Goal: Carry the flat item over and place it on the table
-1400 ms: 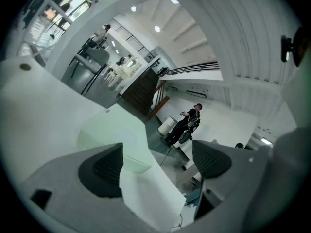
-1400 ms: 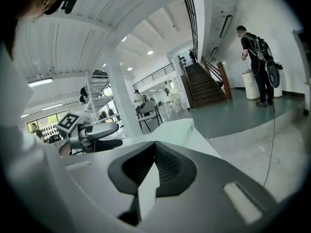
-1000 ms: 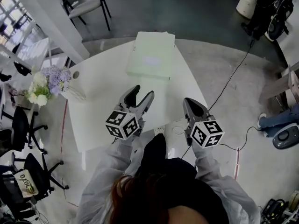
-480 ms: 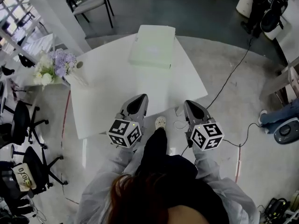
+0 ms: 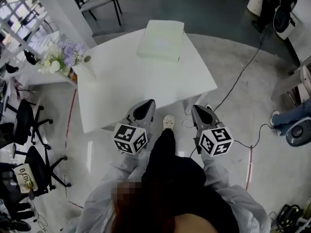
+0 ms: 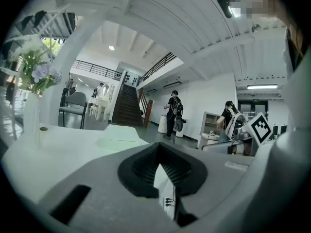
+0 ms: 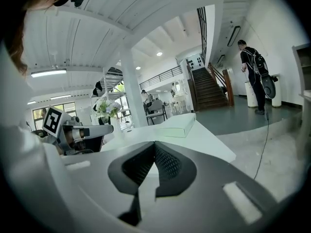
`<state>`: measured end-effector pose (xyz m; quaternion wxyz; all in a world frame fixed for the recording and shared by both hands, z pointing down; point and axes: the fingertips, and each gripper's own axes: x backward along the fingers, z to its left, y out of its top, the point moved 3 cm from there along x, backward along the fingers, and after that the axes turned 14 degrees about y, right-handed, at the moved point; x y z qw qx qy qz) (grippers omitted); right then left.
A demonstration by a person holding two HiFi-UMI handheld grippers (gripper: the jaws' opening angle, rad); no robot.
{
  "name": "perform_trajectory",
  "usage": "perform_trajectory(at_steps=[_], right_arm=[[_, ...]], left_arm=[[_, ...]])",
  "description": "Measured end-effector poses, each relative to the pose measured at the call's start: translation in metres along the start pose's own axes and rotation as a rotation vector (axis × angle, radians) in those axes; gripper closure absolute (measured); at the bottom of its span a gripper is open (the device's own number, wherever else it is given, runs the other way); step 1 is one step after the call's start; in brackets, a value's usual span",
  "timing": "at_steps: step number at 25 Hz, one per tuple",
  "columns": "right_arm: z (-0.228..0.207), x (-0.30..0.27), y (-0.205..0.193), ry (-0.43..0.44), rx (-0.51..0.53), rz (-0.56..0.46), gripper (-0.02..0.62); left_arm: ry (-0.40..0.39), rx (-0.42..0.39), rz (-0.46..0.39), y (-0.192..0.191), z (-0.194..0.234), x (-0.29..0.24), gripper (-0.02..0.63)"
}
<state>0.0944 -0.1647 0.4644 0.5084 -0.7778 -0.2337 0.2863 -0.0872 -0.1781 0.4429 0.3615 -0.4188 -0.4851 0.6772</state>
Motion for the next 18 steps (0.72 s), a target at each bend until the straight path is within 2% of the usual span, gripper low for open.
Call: perform_trajectory(at_steps=[18], right_arm=[[0.018, 0.034, -0.013, -0.033, -0.015, -0.008, 0.584]], left_arm=[[0.021, 0.023, 0.022, -0.014, -0.010, 0.028, 0.611]])
